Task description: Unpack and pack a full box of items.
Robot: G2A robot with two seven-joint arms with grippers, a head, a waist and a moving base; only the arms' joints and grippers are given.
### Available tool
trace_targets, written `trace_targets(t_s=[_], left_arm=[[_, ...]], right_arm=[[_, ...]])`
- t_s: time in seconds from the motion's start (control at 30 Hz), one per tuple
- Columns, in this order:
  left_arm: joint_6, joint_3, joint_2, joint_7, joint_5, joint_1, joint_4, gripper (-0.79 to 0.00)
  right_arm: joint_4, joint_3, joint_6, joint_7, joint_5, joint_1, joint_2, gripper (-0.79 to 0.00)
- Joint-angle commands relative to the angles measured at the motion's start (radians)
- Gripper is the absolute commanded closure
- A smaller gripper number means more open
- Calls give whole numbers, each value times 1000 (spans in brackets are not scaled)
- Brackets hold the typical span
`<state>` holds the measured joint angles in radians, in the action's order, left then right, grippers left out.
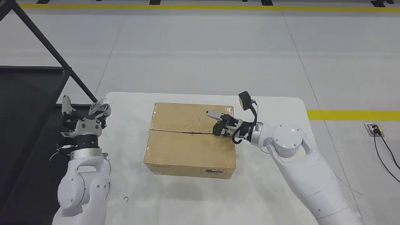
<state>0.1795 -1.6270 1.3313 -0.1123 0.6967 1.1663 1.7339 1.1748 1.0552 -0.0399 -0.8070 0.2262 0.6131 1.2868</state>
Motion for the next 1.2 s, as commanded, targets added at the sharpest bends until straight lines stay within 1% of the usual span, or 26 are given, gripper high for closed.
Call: trace_targets(t_s=[0.0,0.3,0.7,0.97,1.17], left_arm=[[3,15,2,-6,-27,5,22,-785],[7,98,12,-32,-129,12,77,-785],[-39,242,30,-66,-268,-1,130,-785],[-87,287,36,-50,-326,-1,134,-785],[-105,351,46,-53,-370,-23,109,-785]], right_arm=[[0,0,-1,2,-1,0,0,-785],[-4,2,2,-3,1,0,2,-785],[-6,10,13,-6,1,5,1,-785],[8,19,10,-4,-2,15,-1,-785],[21,22,10,-5,-5,21,-2,-785]])
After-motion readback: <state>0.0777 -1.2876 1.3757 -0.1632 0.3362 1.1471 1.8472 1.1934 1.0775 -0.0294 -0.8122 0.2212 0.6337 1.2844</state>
